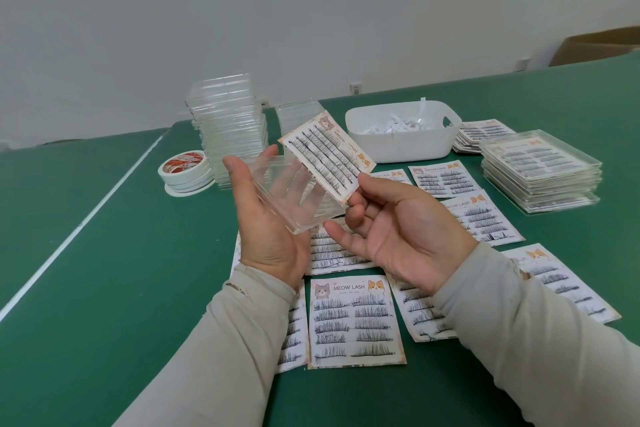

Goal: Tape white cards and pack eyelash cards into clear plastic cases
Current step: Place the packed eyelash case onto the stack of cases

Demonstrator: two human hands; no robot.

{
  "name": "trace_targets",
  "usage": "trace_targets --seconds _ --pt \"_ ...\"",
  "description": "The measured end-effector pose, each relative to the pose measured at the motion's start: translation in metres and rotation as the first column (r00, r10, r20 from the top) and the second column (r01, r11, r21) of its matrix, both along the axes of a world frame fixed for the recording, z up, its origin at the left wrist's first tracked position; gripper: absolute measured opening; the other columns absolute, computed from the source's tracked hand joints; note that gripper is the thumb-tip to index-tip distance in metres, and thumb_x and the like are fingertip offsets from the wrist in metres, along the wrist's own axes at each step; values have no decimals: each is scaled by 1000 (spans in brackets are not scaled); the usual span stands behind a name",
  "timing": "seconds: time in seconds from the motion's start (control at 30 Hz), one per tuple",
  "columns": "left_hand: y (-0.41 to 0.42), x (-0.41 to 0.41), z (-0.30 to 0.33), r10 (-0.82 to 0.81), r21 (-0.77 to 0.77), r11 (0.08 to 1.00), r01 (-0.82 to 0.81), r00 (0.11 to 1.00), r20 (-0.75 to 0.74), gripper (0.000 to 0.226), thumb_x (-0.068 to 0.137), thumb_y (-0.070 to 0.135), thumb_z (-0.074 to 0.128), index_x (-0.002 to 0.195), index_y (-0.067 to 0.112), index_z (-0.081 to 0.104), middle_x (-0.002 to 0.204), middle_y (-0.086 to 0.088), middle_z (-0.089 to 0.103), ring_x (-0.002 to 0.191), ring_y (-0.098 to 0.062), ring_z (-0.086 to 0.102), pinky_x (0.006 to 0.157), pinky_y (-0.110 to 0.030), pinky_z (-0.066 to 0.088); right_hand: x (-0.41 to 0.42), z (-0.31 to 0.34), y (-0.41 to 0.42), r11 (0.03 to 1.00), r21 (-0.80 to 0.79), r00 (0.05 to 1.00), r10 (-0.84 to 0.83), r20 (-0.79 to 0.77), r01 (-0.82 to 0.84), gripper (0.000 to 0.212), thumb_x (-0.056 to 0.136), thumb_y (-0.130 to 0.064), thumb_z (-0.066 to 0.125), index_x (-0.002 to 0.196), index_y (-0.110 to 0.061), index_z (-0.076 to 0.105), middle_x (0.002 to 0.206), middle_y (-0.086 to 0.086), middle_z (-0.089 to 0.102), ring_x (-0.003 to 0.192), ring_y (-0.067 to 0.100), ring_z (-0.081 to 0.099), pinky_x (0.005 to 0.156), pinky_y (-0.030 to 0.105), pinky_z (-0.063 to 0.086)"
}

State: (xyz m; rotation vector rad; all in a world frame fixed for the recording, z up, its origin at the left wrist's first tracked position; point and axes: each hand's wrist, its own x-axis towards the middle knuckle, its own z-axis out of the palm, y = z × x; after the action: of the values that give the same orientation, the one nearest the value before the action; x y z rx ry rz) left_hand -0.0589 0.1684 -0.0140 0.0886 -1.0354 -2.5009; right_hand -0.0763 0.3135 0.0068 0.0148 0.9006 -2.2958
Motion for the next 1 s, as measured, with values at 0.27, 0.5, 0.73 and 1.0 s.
trace_targets --seconds 0.27,0.5,0.73,1.0 --pt "0 -1 -2 10 -7 1000 -10 1000 2 79 91 73 45 141 12 49 128 -25 66 120 -39 64 105 -66 45 -1 1 1 1000 -1 1000 -1 4 1 18 77 -16 70 65 -7 78 65 3 60 53 10 56 68 43 63" --pt "0 0 0 5 -35 999 -5 1000 8 77 93 71 44 141 10 48 129 -25 66 122 -39 64 104 -64 46 -1 2 1 1000 -7 1000 -5 -1 5 15 77 -17 70 69 -6 79 68 3 60 55 10 56 68 43 63" --pt "0 2 2 -17 -79 997 17 1000 -11 69 94 69 42 132 13 53 131 -24 65 124 -39 62 103 -61 48 0 3 1 1000 -15 1000 0 -1 0 13 78 -17 71 74 -6 77 69 4 60 55 11 56 67 42 61" --pt "-2 4 1 -50 -131 990 49 999 -6 61 94 65 45 124 14 59 128 -24 66 121 -37 64 91 -50 58 -7 8 9 995 -66 998 -68 1 68 24 79 -16 69 97 -2 72 69 3 57 55 9 52 63 34 58"
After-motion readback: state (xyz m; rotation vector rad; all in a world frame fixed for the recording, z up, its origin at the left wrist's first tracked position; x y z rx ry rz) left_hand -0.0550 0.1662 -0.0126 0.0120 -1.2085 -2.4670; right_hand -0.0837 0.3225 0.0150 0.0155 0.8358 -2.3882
